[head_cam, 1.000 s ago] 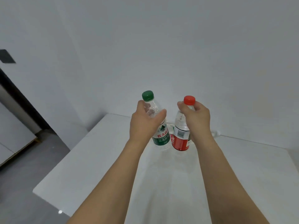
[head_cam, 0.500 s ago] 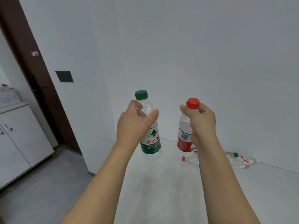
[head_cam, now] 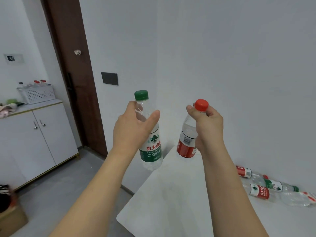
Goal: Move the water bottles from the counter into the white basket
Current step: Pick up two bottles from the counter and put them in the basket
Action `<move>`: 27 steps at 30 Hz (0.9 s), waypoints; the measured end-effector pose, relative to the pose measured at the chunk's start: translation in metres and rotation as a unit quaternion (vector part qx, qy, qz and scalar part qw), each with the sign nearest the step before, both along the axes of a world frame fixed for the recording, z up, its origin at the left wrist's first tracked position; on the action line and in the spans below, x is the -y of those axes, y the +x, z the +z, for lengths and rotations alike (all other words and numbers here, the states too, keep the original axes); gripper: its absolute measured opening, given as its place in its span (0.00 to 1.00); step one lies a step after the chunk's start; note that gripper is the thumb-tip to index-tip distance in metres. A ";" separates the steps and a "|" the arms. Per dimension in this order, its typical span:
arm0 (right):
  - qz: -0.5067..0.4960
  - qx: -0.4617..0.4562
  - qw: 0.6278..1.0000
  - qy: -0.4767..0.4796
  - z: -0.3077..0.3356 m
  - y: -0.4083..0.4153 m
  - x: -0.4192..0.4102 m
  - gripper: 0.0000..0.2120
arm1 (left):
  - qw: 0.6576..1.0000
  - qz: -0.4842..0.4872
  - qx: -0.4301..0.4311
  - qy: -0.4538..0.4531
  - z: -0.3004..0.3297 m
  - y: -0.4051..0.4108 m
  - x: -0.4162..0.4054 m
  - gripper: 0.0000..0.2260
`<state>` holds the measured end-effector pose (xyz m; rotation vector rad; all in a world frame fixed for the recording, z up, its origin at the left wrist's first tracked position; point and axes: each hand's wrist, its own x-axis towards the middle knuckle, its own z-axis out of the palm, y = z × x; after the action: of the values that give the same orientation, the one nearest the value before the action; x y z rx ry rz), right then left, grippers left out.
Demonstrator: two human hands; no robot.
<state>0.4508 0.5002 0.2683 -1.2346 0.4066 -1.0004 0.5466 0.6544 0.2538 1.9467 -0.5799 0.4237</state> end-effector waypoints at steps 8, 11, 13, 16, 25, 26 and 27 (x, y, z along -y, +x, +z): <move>0.053 -0.001 0.999 0.014 -0.017 0.119 -0.027 0.05 | 0.999 0.039 0.003 0.014 -0.015 0.102 -0.024 0.26; 0.067 -0.008 0.998 0.004 -0.019 0.172 -0.033 0.04 | 0.998 0.053 0.008 0.023 -0.012 0.150 -0.029 0.25; 0.071 -0.014 0.997 0.010 -0.020 0.206 -0.036 0.04 | 0.997 0.063 0.021 0.026 -0.010 0.182 -0.035 0.25; 0.079 -0.006 0.997 0.024 -0.022 0.255 -0.040 0.05 | 0.997 0.073 0.032 0.010 -0.008 0.230 -0.048 0.25; 0.093 -0.035 0.995 0.025 -0.036 0.385 -0.081 0.05 | 0.995 0.096 0.023 0.006 -0.023 0.359 -0.098 0.22; 0.093 -0.038 0.995 0.025 -0.038 0.400 -0.089 0.05 | 0.995 0.096 0.023 0.007 -0.025 0.374 -0.104 0.22; 0.092 -0.040 0.995 0.025 -0.040 0.415 -0.096 0.05 | 0.995 0.093 0.021 0.007 -0.026 0.389 -0.111 0.22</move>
<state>0.8663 0.5966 0.2284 -1.2463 0.3699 -0.7809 0.9358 0.7653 0.2274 2.0183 -0.4304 0.5812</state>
